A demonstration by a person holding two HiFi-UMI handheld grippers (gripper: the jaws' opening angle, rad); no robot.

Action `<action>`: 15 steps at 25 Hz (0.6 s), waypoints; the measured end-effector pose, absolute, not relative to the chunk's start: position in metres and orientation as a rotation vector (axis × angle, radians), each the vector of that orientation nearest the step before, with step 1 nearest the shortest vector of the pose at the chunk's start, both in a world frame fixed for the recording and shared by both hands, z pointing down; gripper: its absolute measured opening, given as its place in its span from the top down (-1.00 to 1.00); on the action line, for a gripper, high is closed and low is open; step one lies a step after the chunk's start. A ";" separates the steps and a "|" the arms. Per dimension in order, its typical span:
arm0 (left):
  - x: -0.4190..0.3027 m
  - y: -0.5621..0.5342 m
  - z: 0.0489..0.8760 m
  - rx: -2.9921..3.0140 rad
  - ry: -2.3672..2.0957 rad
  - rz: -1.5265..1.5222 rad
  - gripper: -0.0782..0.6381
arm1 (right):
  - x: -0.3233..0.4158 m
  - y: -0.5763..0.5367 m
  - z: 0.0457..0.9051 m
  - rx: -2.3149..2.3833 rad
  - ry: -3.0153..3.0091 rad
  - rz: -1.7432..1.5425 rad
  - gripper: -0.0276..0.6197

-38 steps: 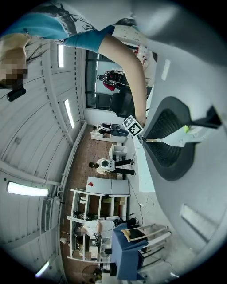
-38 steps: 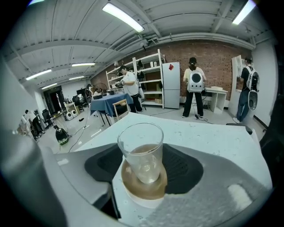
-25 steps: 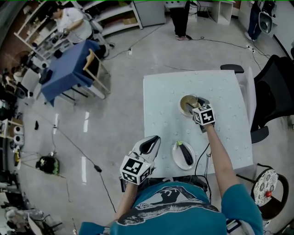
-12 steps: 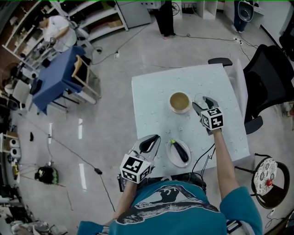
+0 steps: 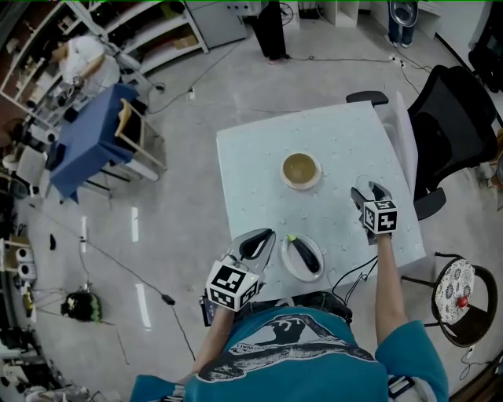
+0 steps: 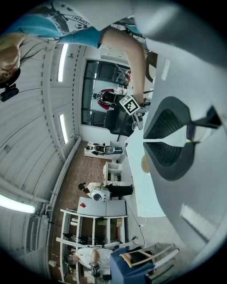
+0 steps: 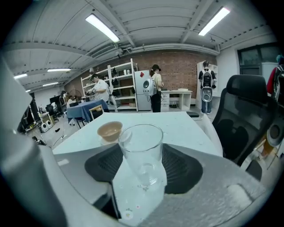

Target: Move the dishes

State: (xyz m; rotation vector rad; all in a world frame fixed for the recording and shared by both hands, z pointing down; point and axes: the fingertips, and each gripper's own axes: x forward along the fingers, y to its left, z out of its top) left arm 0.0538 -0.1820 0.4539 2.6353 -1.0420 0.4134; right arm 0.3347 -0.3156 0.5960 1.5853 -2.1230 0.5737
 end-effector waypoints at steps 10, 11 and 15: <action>0.055 -0.178 0.457 2.634 -1.022 0.438 0.69 | 0.345 -0.289 0.615 1.718 -2.147 0.616 0.07; 0.057 -0.177 0.458 2.637 -1.016 0.439 0.69 | 0.345 -0.290 0.616 1.725 -2.145 0.617 0.06; 0.059 -0.174 0.457 2.643 -1.001 0.442 0.69 | 0.345 -0.290 0.616 1.727 -2.133 0.633 0.05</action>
